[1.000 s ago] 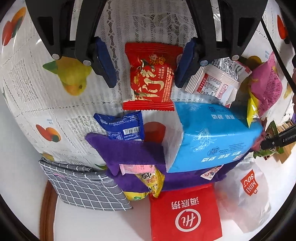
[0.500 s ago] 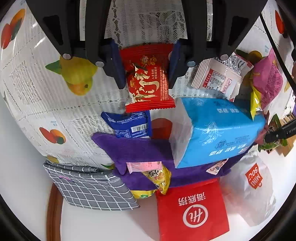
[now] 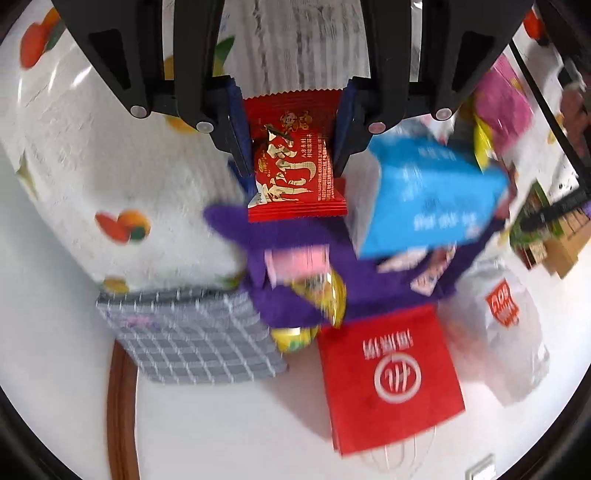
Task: Organize snacks
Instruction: 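Carry the red candy packet onto the purple towel and open right tool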
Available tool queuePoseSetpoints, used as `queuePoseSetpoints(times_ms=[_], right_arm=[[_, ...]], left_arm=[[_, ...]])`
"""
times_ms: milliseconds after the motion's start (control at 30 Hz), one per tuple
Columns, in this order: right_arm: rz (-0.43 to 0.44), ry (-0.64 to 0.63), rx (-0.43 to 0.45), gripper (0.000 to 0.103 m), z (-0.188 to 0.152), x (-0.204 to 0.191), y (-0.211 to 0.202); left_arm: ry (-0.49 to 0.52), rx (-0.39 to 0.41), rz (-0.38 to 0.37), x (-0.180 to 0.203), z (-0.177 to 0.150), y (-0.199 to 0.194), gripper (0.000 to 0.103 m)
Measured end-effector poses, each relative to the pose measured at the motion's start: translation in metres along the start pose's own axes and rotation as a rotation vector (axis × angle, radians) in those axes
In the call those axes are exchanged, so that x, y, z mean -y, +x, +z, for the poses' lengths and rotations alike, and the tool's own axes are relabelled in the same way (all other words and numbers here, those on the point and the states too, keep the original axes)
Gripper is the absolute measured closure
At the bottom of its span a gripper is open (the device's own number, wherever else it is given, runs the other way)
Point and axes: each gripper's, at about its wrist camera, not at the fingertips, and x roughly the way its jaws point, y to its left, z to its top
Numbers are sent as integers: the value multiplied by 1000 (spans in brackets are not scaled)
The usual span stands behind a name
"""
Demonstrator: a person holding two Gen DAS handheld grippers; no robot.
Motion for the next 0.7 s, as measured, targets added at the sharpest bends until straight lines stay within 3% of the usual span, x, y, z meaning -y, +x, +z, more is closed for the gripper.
queuePoseSetpoints(times_ms=[333,700], right_arm=[[19,-41,70,62,59,-21,17],[45,-84,68,62,106,-49,61]], left_arm=[[-27,40,7,-5,2,-4,59],[-27,35,23,-4,0,2,59]])
